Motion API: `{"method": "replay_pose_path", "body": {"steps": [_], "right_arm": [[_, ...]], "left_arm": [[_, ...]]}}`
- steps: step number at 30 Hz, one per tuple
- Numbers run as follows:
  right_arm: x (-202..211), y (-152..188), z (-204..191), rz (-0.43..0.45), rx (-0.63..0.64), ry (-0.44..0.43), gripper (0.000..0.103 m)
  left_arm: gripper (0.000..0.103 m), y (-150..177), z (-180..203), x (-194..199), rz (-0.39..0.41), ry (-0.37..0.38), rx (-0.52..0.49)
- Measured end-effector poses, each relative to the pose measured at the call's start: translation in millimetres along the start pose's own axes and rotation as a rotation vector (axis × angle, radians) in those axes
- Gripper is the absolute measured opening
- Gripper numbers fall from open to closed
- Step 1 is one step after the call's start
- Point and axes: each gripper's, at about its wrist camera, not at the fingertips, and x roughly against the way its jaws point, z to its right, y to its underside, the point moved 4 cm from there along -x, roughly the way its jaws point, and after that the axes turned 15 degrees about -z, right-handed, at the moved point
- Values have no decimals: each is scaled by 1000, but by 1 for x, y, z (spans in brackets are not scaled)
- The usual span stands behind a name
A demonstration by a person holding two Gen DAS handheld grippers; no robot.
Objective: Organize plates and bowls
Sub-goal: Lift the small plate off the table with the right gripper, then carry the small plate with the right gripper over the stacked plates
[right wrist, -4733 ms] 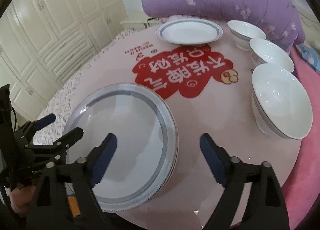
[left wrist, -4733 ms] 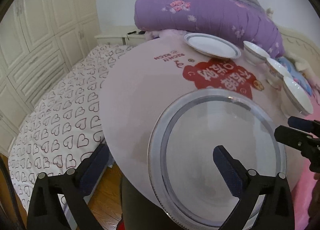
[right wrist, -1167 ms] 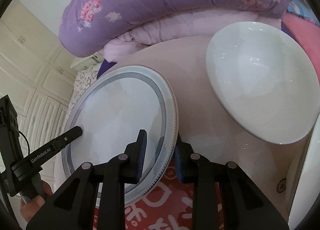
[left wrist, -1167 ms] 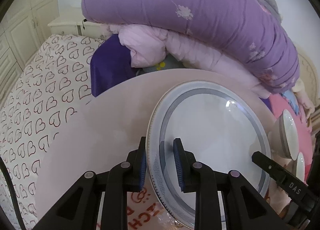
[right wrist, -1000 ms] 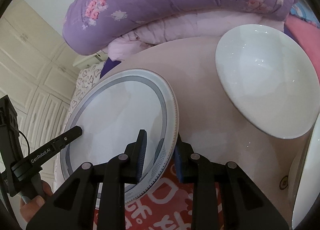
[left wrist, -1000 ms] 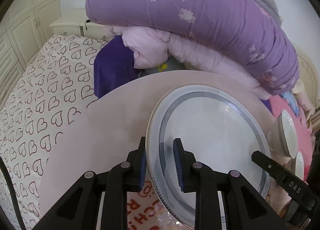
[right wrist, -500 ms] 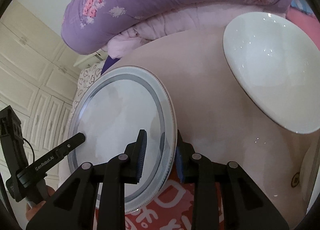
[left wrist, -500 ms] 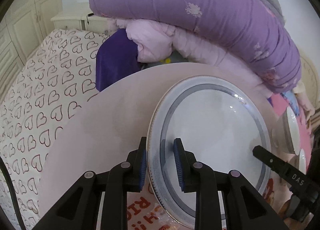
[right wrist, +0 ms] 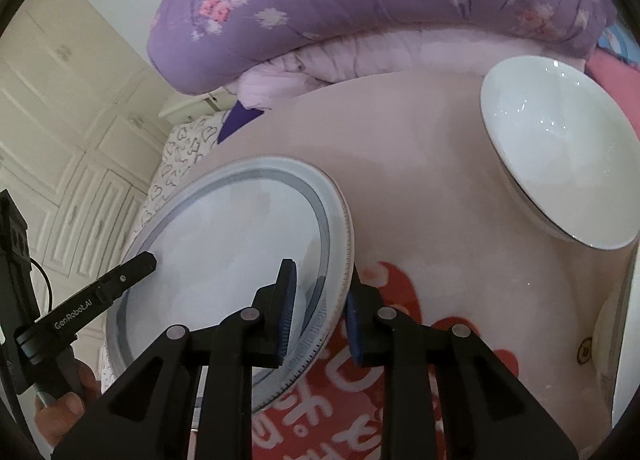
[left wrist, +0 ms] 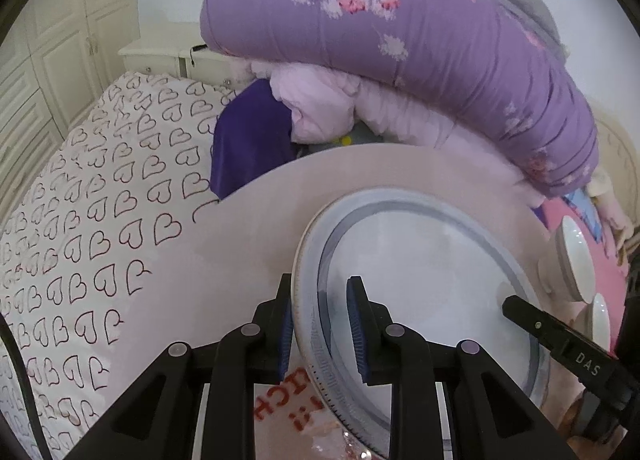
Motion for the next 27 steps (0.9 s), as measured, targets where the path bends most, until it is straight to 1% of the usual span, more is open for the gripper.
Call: {"method": "replay_pose_path", "body": {"steps": [9, 16, 21, 27], "right_arm": [[14, 21, -17, 6, 54, -21, 23], [40, 45, -33, 46, 117, -17, 23], [65, 66, -47, 80, 175, -19, 23], [90, 99, -56, 113, 244, -22, 23]], "left_arm": [[21, 40, -9, 37, 40, -1, 12], [21, 84, -12, 81, 84, 14, 22], [21, 126, -12, 119, 141, 11, 29], [21, 193, -3, 168, 212, -4, 46]]}}
